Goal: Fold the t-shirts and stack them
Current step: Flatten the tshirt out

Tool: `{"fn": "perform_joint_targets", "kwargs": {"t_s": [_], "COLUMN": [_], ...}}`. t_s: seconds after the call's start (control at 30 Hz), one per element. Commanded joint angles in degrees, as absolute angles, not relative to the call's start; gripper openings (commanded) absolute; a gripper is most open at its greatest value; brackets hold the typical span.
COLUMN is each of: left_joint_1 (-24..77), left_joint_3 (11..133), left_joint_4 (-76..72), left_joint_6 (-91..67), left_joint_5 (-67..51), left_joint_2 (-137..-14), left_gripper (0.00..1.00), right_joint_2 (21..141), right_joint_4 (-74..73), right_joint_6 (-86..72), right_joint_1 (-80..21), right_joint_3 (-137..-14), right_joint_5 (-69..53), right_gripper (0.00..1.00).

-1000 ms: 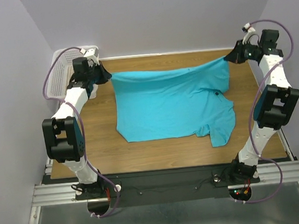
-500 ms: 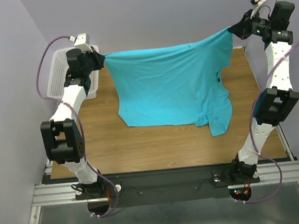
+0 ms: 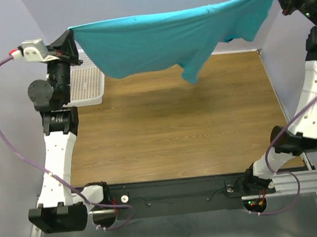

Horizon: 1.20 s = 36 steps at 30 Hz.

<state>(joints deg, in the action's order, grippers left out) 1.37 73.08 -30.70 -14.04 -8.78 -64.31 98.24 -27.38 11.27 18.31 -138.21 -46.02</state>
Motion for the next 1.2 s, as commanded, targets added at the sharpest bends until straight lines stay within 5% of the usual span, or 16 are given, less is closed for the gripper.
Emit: {"fn": "perform_joint_targets", "kwargs": {"t_s": [0.0, 0.33, 0.63, 0.93, 1.17], "left_joint_1": [0.7, 0.7, 0.7, 5.6, 8.3], "left_joint_3": [73.0, 69.9, 62.1, 59.1, 68.5], "left_joint_4": [-34.5, -31.6, -34.4, -39.3, -34.2], "left_joint_6": [-13.5, -13.3, -15.6, -14.2, -12.0], "left_joint_5": [-4.8, -2.6, -12.6, -14.2, -7.8], "left_joint_2": [-60.1, -54.4, -63.7, -85.6, -103.3], "left_gripper": [0.0, 0.0, 0.0, 0.0, 0.0], "right_joint_2": [92.8, 90.1, 88.9, 92.9, 101.8], "right_joint_4": [-21.8, -22.2, -22.1, -13.8, 2.4], "right_joint_6": [6.8, 3.3, 8.1, 18.4, 17.9], "right_joint_1": [19.1, 19.1, 19.1, 18.8, 17.2], "right_joint_3": [-143.7, -146.4, -117.7, -85.3, -77.9], "right_joint_5": [-36.8, -31.5, -41.9, -50.4, -53.2], "right_gripper": [0.01, 0.01, 0.0, 0.01, 0.0]}}
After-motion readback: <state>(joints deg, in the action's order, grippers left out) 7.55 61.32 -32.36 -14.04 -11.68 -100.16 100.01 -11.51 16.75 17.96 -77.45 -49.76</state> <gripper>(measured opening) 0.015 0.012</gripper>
